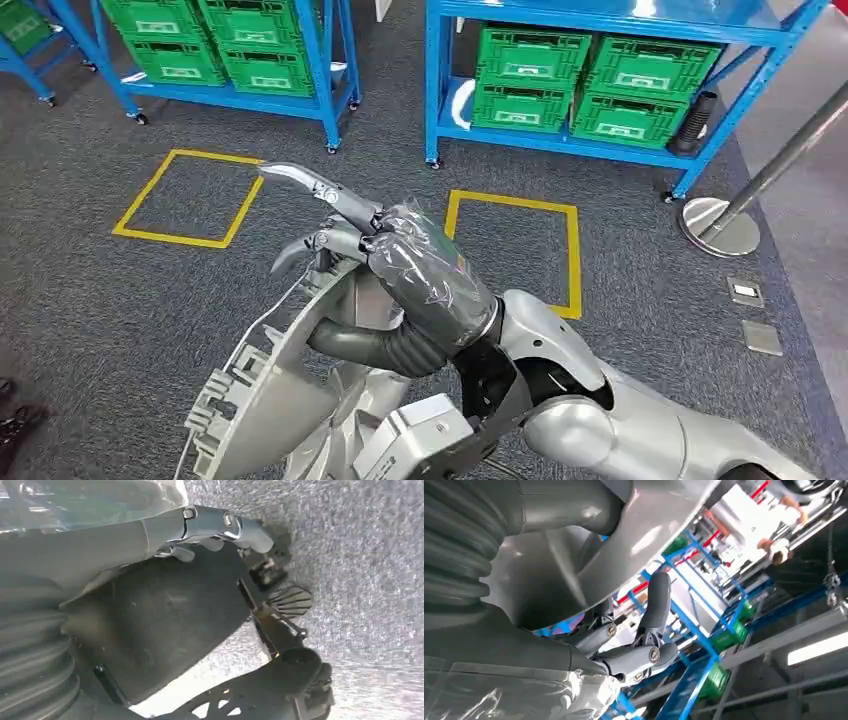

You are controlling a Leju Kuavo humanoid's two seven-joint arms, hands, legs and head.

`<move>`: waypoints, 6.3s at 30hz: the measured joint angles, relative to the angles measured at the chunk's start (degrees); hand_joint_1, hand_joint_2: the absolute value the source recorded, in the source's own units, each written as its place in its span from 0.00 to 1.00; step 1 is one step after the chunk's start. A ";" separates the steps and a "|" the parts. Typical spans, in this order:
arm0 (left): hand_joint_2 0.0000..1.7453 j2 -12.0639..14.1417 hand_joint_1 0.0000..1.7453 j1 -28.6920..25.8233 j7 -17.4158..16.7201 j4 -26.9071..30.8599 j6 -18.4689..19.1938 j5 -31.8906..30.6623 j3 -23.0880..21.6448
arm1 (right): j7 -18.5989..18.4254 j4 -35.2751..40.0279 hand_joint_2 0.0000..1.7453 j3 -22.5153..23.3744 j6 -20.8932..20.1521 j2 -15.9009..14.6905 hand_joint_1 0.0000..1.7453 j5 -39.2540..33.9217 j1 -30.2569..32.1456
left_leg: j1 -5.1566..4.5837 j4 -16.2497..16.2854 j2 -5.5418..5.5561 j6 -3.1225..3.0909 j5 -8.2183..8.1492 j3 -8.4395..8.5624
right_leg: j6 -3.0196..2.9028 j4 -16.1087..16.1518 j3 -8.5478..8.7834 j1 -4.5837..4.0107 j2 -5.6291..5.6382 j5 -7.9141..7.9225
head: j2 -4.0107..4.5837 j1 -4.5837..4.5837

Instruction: Take the parts from the cabinet and place them on the table.

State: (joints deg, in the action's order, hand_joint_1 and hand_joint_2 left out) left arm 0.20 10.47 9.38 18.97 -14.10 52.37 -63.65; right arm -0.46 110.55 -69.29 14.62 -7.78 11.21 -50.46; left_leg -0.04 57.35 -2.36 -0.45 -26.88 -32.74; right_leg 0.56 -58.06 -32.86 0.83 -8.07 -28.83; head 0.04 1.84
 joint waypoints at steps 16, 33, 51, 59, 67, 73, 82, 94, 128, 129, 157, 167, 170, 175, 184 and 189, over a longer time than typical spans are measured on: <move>1.00 -0.15 0.00 -0.16 1.35 0.29 0.90 -0.72 -0.39 | -0.61 0.41 1.00 -0.29 0.09 0.07 1.00 0.70 -0.08 | -0.06 1.78 8.57 1.58 0.06 -2.45 | -2.12 -0.09 -1.00 0.54 10.33 1.32 | 0.00 -1.83; 1.00 0.59 0.00 -0.01 1.25 0.46 0.70 -0.66 -1.27 | -0.66 0.77 1.00 -0.31 0.28 0.20 1.00 1.22 -0.55 | 0.37 0.19 2.07 -0.67 0.76 -0.86 | 0.11 -6.61 -2.24 0.38 6.90 -4.48 | 0.00 -1.25; 1.00 0.63 0.00 0.29 1.53 0.52 0.09 -0.11 -1.31 | -0.70 0.79 1.00 -0.53 0.48 0.37 1.00 2.27 -0.09 | 0.82 16.86 3.35 3.18 -7.34 -8.83 | -3.12 0.78 0.63 0.09 5.68 1.09 | 0.00 -0.83; 1.00 0.79 0.00 0.11 1.29 0.61 -0.02 -0.11 -1.36 | -0.63 0.81 1.00 -0.46 0.70 0.52 1.00 2.32 -0.16 | 0.89 0.85 -0.84 1.74 -0.57 -0.13 | -0.41 0.17 1.25 0.17 0.61 0.15 | 0.00 -0.81; 1.00 0.76 0.00 -0.29 1.22 0.63 -0.04 -0.13 -1.36 | -0.55 0.81 1.00 -0.46 0.87 0.31 1.00 2.36 0.35 | 0.32 0.22 5.38 -0.50 0.48 -0.30 | -0.16 -17.95 -7.59 0.13 7.76 -7.84 | 0.00 -2.21; 1.00 0.50 0.00 0.08 1.29 0.83 -0.07 -0.15 -1.36 | -0.52 0.81 1.00 -0.39 0.98 0.28 1.00 2.36 0.22 | 0.01 0.33 10.07 -0.07 0.70 -0.81 | -2.36 0.09 -0.74 -0.87 12.11 1.77 | 0.00 -2.14; 1.00 0.76 0.00 0.34 1.29 0.87 -0.15 -0.07 -1.33 | -0.55 0.79 1.00 -0.48 1.09 0.59 1.00 2.36 0.58 | 0.85 16.48 3.34 2.72 -5.98 -9.30 | -3.21 2.11 1.81 -0.51 4.99 1.37 | 0.00 -1.20; 1.00 1.07 0.00 -0.02 1.09 0.90 -0.20 -0.26 -1.38 | -0.50 0.81 1.00 -0.31 1.16 0.66 1.00 2.38 0.28 | 0.65 2.18 2.37 -0.11 0.89 -2.92 | -0.18 -6.80 -0.68 0.03 6.49 -5.78 | 0.00 -1.97; 1.00 1.35 0.00 1.38 0.04 1.40 -0.33 -4.07 -3.08 | -1.68 1.29 1.00 -0.92 1.44 1.60 1.00 3.67 0.67 | 0.50 1.83 5.29 -0.27 0.79 -2.30 | -0.39 -19.16 -9.12 -0.46 7.74 -7.62 | 0.00 -2.47; 1.00 1.40 0.00 1.33 -0.09 1.40 -0.33 -4.13 -3.08 | -1.88 1.29 1.00 -0.94 1.49 1.57 1.00 3.91 0.68 | 0.49 1.86 6.20 -0.26 0.79 -2.28 | -0.61 -17.54 -8.72 -0.46 7.80 -5.80 | 0.00 -2.47; 1.00 1.59 0.00 1.57 0.20 1.40 0.72 -4.35 -3.58 | -2.25 1.73 1.00 -1.44 1.84 1.57 1.00 4.15 0.55 | 0.72 1.63 3.39 -0.18 1.29 -2.61 | -0.43 -15.57 -6.60 -0.50 7.62 -7.83 | 0.00 -2.32; 1.00 1.55 0.00 1.45 0.24 1.40 0.72 -4.39 -3.63 | -2.10 1.70 1.00 -1.44 1.81 1.51 1.00 4.13 0.52 | 1.45 1.16 11.23 2.16 2.44 -3.51 | -2.12 -0.89 -0.98 -0.81 11.72 1.00 | 0.00 -2.53; 1.00 1.66 0.00 1.43 0.26 1.38 0.74 -4.37 -3.67 | -2.03 1.66 1.00 -1.38 1.82 1.77 1.00 4.13 0.43 | 0.91 5.19 5.39 2.60 -0.65 -5.57 | -3.10 0.63 -0.11 -0.36 8.99 1.73 | 0.00 -1.62; 1.00 1.75 0.00 1.61 0.28 1.38 0.68 -4.41 -3.65 | -2.05 1.44 1.00 -1.53 1.79 1.70 1.00 4.11 0.74 | 1.09 15.33 3.12 3.41 -3.54 -9.22 | -3.20 0.08 -0.16 -0.59 4.49 1.12 | 0.00 -1.16; 1.00 2.01 0.00 1.40 0.31 1.38 0.66 -4.87 -3.67 | -1.90 1.25 1.00 -1.47 1.81 1.81 1.00 4.11 0.48 | 0.54 1.63 1.16 0.26 1.14 -2.48 | -0.61 -1.63 -0.16 -0.73 3.64 -1.01 | 0.00 -1.22; 1.00 1.90 0.00 1.64 0.31 1.38 0.68 -4.87 -3.65 | -1.81 1.07 1.00 -1.53 1.81 1.57 1.00 4.11 0.72 | 0.77 1.63 4.68 -0.25 1.32 -2.60 | -0.27 -18.58 -8.54 -0.44 7.65 -7.70 | 0.00 -2.23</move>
State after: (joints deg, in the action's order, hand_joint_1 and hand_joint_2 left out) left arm 2.10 12.11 9.68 20.35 -13.42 47.50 -67.30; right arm -2.27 111.62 -70.82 16.44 -6.21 15.32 -49.73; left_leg 0.73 58.99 2.32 -0.70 -25.56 -35.34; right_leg 0.29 -76.65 -41.40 0.39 -0.42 -36.53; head 0.04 -0.39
